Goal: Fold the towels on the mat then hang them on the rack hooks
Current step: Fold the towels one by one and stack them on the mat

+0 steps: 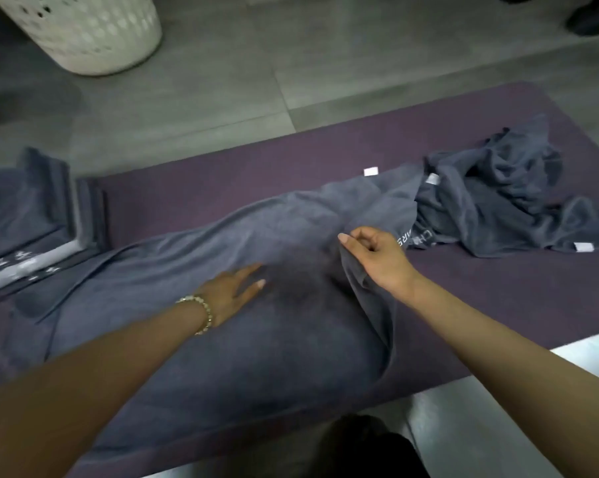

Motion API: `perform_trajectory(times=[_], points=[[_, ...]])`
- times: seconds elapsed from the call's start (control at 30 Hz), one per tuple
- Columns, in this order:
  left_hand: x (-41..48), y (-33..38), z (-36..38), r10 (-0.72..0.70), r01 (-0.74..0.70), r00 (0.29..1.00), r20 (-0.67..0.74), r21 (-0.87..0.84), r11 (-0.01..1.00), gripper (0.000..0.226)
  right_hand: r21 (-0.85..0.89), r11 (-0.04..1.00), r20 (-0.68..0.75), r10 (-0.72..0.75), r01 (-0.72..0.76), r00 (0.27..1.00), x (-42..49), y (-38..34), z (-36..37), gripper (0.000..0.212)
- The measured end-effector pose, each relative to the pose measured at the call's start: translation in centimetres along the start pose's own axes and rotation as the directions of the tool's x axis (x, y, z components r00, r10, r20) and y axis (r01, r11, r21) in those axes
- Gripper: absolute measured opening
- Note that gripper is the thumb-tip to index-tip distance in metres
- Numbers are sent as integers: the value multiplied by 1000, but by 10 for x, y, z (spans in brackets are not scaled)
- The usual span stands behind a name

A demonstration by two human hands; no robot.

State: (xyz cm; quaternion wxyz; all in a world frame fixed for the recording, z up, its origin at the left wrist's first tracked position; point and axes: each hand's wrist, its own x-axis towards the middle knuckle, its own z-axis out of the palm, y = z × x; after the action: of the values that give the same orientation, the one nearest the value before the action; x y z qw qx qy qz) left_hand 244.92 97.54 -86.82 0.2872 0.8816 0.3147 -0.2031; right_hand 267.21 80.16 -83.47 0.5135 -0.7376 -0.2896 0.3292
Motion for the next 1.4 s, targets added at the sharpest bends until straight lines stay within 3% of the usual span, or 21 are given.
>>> perform_trajectory(times=[0.07, 0.2, 0.27, 0.4, 0.53, 0.67, 0.8, 0.97, 1.07, 1.2, 1.3, 1.33, 1.4], points=[[-25, -38, -12, -95, 94, 995, -20, -46, 994, 65, 9, 1000, 70, -15, 14, 997, 0, -13, 33, 22], [-72, -114, -9, -285, 267, 955, -82, -182, 946, 71, 2, 1000, 226, -13, 13, 974, -8, -34, 99, 11], [-88, -140, 2, -347, 313, 931, -117, -238, 920, 64, 19, 1000, 299, -4, -2, 954, -13, -44, 136, 8], [-104, -169, 33, -391, 321, 912, -125, -375, 869, 54, 103, 995, 443, -34, -13, 896, -23, -66, 221, 13], [-118, -182, 38, -327, 215, 922, -205, -430, 877, 43, 113, 993, 560, -32, -38, 828, -34, -73, 299, 3], [-144, -217, 36, -459, 243, 819, -345, -516, 821, 41, -19, 989, 564, 130, -144, 816, -45, -47, 347, 22], [-185, -261, 54, -625, 410, 708, -331, -528, 744, 58, -137, 977, 622, 214, -164, 753, -61, -36, 367, 32], [-235, -296, 71, -789, 592, 567, -237, -548, 591, 81, -138, 982, 783, 189, -131, 593, -85, -58, 408, 35], [-253, -311, 79, -842, 569, 518, -151, -674, 471, 77, -196, 974, 798, 226, -113, 559, -94, -60, 431, 38], [-265, -328, 78, -791, 538, 610, 40, -754, 377, 66, -237, 969, 799, 238, -75, 553, -96, -60, 442, 43], [-273, -336, 79, -664, 537, 733, 149, -725, 430, 51, -125, 986, 843, 166, -114, 512, -99, -74, 455, 42], [-276, -337, 79, -634, 498, 758, 155, -765, 408, 47, -101, 988, 861, 146, -118, 486, -101, -79, 461, 42], [-282, -335, 73, -624, 383, 767, 147, -886, 262, 33, -93, 991, 881, 125, -92, 455, -105, -84, 472, 35]])
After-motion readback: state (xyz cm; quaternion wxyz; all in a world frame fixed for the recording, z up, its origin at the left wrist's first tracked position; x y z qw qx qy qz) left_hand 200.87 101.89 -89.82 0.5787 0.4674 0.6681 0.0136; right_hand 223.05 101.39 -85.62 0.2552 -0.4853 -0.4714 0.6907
